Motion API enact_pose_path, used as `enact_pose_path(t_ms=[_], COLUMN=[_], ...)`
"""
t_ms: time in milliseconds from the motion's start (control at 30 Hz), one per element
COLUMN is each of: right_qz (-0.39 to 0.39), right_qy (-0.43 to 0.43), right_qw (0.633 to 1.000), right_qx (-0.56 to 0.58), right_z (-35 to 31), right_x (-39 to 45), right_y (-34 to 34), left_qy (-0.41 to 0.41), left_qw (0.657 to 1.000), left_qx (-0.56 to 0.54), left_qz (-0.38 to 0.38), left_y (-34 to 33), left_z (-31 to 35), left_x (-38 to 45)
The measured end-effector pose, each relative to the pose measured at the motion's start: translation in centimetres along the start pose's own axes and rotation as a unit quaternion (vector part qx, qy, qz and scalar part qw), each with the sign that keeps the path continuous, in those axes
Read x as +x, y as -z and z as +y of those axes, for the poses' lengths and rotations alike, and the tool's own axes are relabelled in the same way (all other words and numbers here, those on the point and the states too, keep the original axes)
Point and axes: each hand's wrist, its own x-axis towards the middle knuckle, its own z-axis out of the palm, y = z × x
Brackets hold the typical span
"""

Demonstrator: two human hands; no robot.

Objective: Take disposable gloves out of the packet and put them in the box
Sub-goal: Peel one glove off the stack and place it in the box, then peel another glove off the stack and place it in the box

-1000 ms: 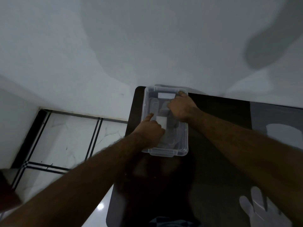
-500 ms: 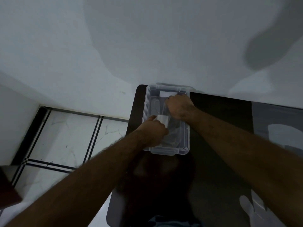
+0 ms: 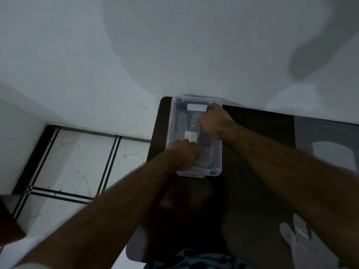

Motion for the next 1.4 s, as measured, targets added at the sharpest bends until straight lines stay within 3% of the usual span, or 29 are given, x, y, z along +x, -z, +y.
enact_pose_path(t_ms=[133,233,300,500,667,900,1033,1167,1233,1400], right_qz=[0.077,0.197,0.228,0.238,0.19,0.116,0.049,-0.004,0.003,0.133], right_qy=[-0.028,-0.034,-0.049,-0.085,-0.066,-0.02,0.007,0.021,-0.001,-0.031], right_qw=[0.993,0.968,0.956,0.94,0.941,0.944,0.955,0.971,0.969,0.957], right_qx=[0.086,0.153,0.177,0.23,0.273,0.308,0.292,0.238,0.246,0.256], right_z=[-0.3,-0.1,0.0,1.0,1.1,0.7,0.1,-0.8,-1.3,-1.9], right_x=[-4.8,-9.3,-12.1,-21.7,-30.7,-44.7,-51.8,-55.5,-56.3,-55.9], right_y=[-1.0,-3.1,-4.2,-8.4,-15.4,-27.9,-34.2,-39.2,-40.5,-41.8], left_qy=[0.005,0.019,0.027,0.079,0.02,-0.047,-0.1,-0.11,-0.086,-0.051], left_qw=[1.0,0.999,0.997,0.97,0.968,0.964,0.966,0.988,0.99,0.982], left_qx=[-0.018,-0.05,-0.062,-0.181,-0.215,-0.224,-0.181,-0.053,-0.028,-0.007], left_qz=[0.013,0.01,0.038,0.14,0.128,0.132,0.154,0.098,0.105,0.179], left_y=[-0.2,0.1,0.4,2.3,2.4,-3.9,-9.0,-14.2,-15.7,-17.5], left_z=[0.8,1.2,1.2,5.6,16.5,33.0,41.7,46.6,47.8,48.6], left_x=[-0.1,0.1,-0.1,-3.7,-5.6,-3.5,-2.4,-2.0,-1.9,-1.1])
